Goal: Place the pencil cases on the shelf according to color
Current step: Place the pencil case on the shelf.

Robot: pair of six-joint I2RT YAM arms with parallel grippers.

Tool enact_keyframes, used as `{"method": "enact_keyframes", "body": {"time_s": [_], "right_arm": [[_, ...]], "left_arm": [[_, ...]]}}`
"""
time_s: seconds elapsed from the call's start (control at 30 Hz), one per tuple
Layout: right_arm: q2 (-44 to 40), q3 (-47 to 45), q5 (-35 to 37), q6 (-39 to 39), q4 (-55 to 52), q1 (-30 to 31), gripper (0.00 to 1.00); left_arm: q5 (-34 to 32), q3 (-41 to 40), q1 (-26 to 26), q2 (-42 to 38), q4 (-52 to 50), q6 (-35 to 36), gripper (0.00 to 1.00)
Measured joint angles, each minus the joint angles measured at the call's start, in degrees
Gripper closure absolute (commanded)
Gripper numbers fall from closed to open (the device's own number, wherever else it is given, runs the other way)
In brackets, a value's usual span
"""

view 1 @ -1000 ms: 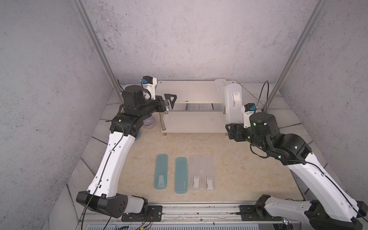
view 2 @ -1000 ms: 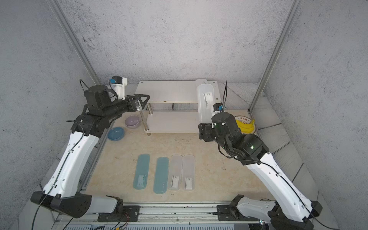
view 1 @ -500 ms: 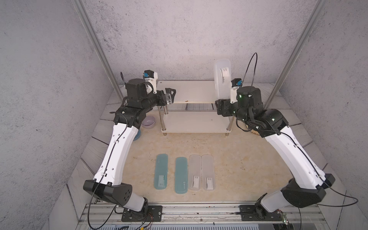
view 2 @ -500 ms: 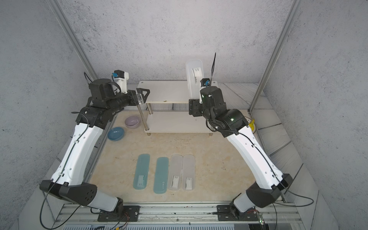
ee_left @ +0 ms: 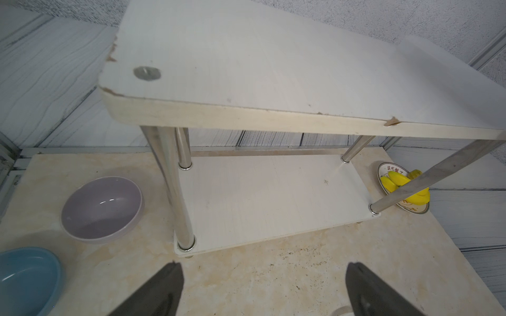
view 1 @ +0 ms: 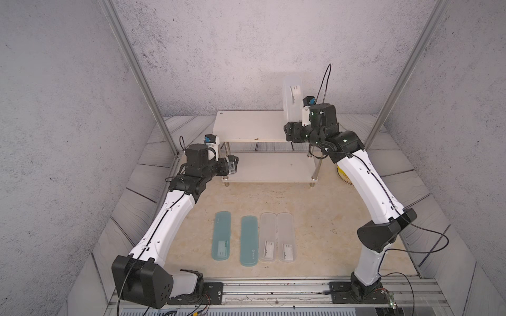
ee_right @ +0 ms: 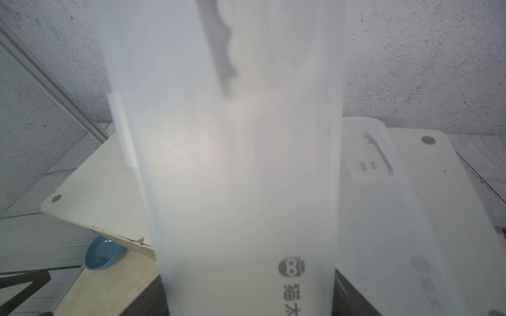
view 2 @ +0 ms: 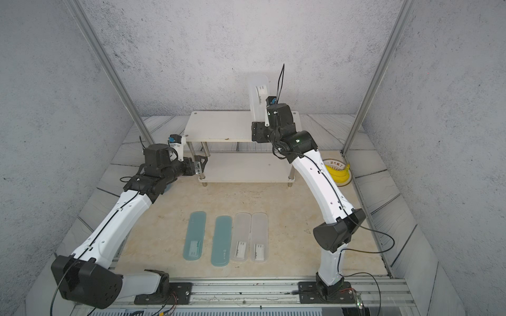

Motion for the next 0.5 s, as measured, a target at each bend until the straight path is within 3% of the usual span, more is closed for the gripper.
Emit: {"method": "enact_keyframes", "body": {"time_s": [0.4,0.5], "right_arm": [[6.36,3.45,-0.17,2.34,-2.03,0.07,0.34],[6.27,3.54,0.24,2.45,-2.64,0.07,0.29]], "left_arm": [[3.69,-0.09,0.61,1.51,2.69,0.79,0.01],[4.68,-0.35,1.77,1.64,3.06,0.48,0.01]]}}
